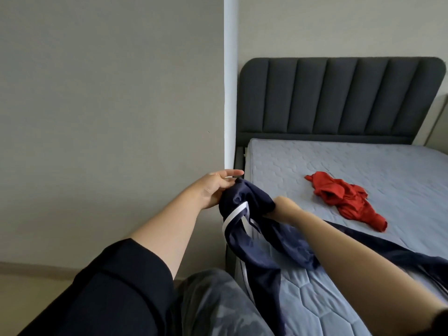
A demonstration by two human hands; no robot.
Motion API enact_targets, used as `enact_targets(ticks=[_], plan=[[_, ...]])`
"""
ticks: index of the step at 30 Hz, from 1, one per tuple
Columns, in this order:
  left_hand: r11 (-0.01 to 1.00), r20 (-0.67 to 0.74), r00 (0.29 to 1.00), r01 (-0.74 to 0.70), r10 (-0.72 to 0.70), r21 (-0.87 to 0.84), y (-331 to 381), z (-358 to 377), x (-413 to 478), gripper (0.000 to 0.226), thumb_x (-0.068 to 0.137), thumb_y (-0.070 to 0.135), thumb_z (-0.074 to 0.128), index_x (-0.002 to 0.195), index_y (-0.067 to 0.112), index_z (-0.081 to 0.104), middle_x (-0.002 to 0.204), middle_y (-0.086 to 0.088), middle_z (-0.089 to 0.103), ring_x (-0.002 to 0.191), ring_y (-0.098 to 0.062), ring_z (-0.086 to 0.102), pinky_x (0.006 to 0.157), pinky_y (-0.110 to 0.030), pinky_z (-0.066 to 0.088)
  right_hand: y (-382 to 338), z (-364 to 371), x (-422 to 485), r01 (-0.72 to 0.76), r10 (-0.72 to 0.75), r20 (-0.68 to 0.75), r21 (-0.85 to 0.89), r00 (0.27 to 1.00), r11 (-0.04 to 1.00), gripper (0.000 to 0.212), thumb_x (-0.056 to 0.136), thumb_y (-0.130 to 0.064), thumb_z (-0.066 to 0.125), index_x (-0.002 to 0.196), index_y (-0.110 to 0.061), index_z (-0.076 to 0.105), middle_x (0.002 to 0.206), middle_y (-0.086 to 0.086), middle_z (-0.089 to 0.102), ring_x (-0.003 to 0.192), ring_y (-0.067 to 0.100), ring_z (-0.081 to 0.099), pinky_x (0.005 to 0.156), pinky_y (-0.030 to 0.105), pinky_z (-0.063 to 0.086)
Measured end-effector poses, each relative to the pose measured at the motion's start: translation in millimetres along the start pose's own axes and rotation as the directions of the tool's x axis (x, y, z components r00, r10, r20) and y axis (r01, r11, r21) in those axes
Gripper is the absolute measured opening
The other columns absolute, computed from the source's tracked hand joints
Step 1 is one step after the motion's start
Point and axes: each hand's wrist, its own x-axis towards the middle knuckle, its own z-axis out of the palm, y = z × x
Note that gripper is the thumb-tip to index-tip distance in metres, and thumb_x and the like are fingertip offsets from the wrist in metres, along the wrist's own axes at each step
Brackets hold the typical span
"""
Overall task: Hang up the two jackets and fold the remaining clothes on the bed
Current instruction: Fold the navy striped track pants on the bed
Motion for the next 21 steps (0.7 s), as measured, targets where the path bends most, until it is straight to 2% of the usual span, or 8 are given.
enact_targets(ticks=[2, 4, 6, 9, 12, 15, 18, 21], plan=[[0.977, -0.092, 0.996, -0.001, 0.021, 0.212, 4.7, -8.4, -4.9, 0.038, 0.09, -0.015, 0.034, 0.103, 0.006, 0.063, 0.084, -0.007, 0.069, 0.073, -0.018, 0.065, 0.066, -0.024, 0.054, -4.2, -0.6, 2.3, -0.038, 0.039, -0.066, 0.017, 0.997, 0.999, 0.03, 0.092, -0.022, 0.051, 0.107, 0.002, 0.061, 0.106, 0.02, 0.065, 0.097, 0.036, 0.062, 0.068, 0.03, 0.039], [0.842, -0.253, 0.963, 0.058, 0.094, 0.537, 7.5, -21.8, -5.6, 0.041, 0.087, -0.016, 0.036, 0.1, 0.008, 0.067, 0.101, -0.012, 0.067, 0.09, -0.023, 0.063, 0.082, -0.03, 0.052, -11.5, -8.9, 3.3, -0.037, 0.045, -0.121, 0.069, 0.992, 0.997, 0.022, 0.09, -0.014, 0.05, 0.094, 0.003, 0.064, 0.089, 0.019, 0.065, 0.087, 0.035, 0.063, 0.064, 0.027, 0.038], [0.718, -0.324, 0.936, 0.129, 0.141, 0.684, 8.8, -32.3, -7.5, 0.042, 0.084, -0.013, 0.038, 0.103, 0.011, 0.067, 0.11, -0.014, 0.065, 0.1, -0.027, 0.061, 0.09, -0.033, 0.048, -22.7, -23.1, 2.2, -0.039, 0.076, -0.181, 0.203, 0.98, 0.978, 0.019, 0.088, -0.01, 0.052, 0.071, -0.004, 0.059, 0.067, 0.01, 0.057, 0.066, 0.027, 0.059, 0.053, 0.022, 0.038], [0.797, -0.239, 0.969, 0.101, 0.056, 0.596, 10.4, -34.6, -13.3, 0.045, 0.092, 0.008, 0.052, 0.135, 0.019, 0.049, 0.114, -0.005, 0.06, 0.091, -0.017, 0.06, 0.075, -0.028, 0.049, -49.9, -49.3, -3.1, 0.03, 0.088, -0.21, 0.503, 0.974, 0.864, 0.008, 0.087, -0.001, 0.054, 0.082, -0.002, 0.061, 0.073, 0.011, 0.059, 0.076, 0.016, 0.055, 0.056, 0.022, 0.044], [0.836, -0.083, 0.995, -0.002, 0.056, 0.548, 12.0, -24.5, -12.1, 0.07, 0.09, 0.036, 0.06, 0.148, 0.028, 0.021, 0.134, 0.008, 0.042, 0.122, -0.012, 0.045, 0.089, -0.028, 0.041, -82.0, -72.3, -19.5, 0.121, 0.083, -0.198, 0.828, 0.977, 0.548, 0.028, 0.09, 0.01, 0.039, 0.109, 0.009, 0.06, 0.101, 0.029, 0.063, 0.094, 0.035, 0.061, 0.08, 0.042, 0.055], [0.835, 0.06, 0.986, -0.164, 0.156, 0.525, 12.8, -8.3, -8.8, 0.071, 0.084, 0.019, 0.07, 0.142, 0.026, 0.029, 0.132, 0.009, 0.046, 0.125, -0.01, 0.044, 0.099, -0.025, 0.038, -110.2, -89.3, -35.3, 0.205, 0.004, -0.219, 0.92, 0.976, 0.334, 0.03, 0.09, 0.01, 0.034, 0.102, 0.007, 0.061, 0.102, 0.031, 0.062, 0.088, 0.037, 0.061, 0.088, 0.051, 0.052], [0.888, -0.051, 0.975, -0.173, 0.214, 0.427, 18.7, 4.0, -6.2, 0.055, 0.08, 0.013, 0.074, 0.128, 0.016, 0.048, 0.119, -0.002, 0.061, 0.111, -0.016, 0.058, 0.095, -0.029, 0.046, -125.3, -105.4, -42.2, 0.199, -0.042, -0.195, 0.968, 0.98, 0.152, 0.024, 0.091, 0.007, 0.036, 0.097, 0.007, 0.059, 0.084, 0.017, 0.058, 0.075, 0.027, 0.058, 0.072, 0.035, 0.052], [0.953, -0.294, 0.926, -0.16, 0.235, 0.259, 28.0, 6.8, -3.2, 0.038, 0.079, 0.012, 0.073, 0.114, 0.008, 0.06, 0.106, -0.009, 0.068, 0.095, -0.022, 0.065, 0.083, -0.032, 0.052, -122.5, -109.9, -38.0, 0.331, -0.167, -0.299, 0.918, 0.939, 0.218, 0.027, 0.089, 0.011, 0.035, 0.096, 0.005, 0.06, 0.086, 0.014, 0.058, 0.08, 0.023, 0.057, 0.071, 0.028, 0.049]])
